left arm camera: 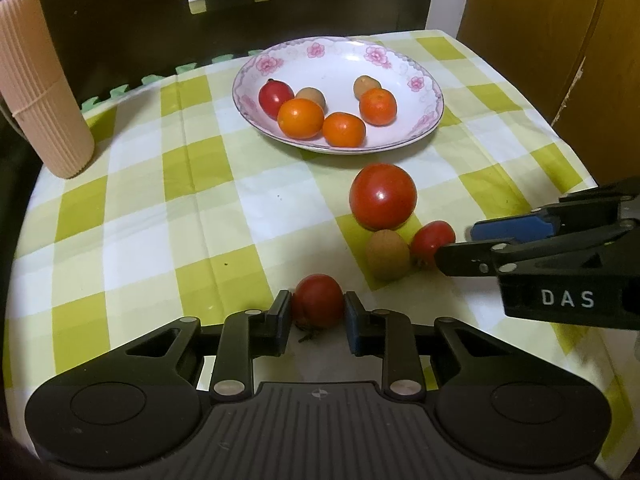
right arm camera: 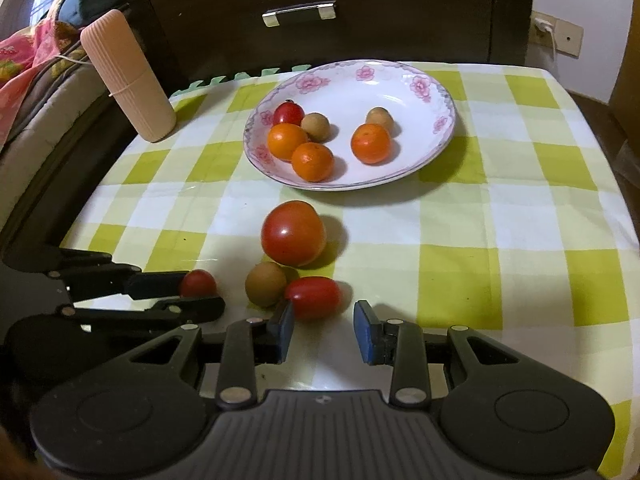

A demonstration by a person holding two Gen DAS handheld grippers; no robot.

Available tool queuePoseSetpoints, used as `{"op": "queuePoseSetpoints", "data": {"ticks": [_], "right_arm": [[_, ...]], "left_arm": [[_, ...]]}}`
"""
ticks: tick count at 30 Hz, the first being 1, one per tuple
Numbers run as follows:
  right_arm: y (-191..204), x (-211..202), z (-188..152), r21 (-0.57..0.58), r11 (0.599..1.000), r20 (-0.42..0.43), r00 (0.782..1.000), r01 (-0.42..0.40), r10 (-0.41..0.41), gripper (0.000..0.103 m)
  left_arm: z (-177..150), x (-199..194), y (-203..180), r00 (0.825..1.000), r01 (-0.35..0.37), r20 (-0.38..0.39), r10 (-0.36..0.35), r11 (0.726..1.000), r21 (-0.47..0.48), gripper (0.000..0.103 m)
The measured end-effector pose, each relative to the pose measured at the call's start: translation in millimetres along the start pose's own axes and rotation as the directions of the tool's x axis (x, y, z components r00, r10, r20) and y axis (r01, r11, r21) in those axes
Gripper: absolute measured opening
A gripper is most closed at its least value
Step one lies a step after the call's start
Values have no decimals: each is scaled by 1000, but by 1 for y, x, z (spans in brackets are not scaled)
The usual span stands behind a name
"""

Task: Organize fruits
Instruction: 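Grasp a red tomato with the left tool while the right tool reaches toward another tomato, then close the right tool on a small red tomato while the left tool holds its tomato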

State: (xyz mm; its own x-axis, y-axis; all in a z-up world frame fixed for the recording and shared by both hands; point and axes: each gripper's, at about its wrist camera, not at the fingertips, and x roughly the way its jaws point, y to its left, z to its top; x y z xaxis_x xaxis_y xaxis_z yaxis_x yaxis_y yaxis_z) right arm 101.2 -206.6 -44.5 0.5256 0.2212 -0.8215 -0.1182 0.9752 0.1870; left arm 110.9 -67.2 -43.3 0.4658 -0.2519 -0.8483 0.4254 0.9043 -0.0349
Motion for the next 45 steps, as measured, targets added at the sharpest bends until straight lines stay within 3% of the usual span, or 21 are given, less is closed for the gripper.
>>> {"op": "queuePoseSetpoints", "data": {"ticks": [16, 23, 31, 36, 42, 45], "right_arm": [[8, 15, 4, -41, 999, -27, 1000, -10, 9, 35], [3, 8, -8, -81, 997, -5, 1000, -1, 0, 35], [12, 12, -7, -139, 990, 5, 999, 35, -35, 30], [17, 11, -9, -164, 985, 2, 998, 59, -59, 26], [15, 8, -9, -147, 987, -3, 998, 59, -60, 26], [14, 7, -9, -137, 988, -5, 998, 63, -65, 26]], "left_arm": [[0, 2, -1, 1000, 6, 5, -6, 1000, 17, 40], [0, 3, -4, 1000, -3, 6, 3, 999, 44, 59], [1, 5, 2, 999, -36, 4, 36, 999, 26, 66], [3, 6, 1, 999, -31, 8, 31, 999, 30, 61], [5, 4, -1, 1000, -12, 9, 12, 1000, 29, 38], [4, 3, -3, 1000, -6, 1, 6, 999, 37, 35]]}}
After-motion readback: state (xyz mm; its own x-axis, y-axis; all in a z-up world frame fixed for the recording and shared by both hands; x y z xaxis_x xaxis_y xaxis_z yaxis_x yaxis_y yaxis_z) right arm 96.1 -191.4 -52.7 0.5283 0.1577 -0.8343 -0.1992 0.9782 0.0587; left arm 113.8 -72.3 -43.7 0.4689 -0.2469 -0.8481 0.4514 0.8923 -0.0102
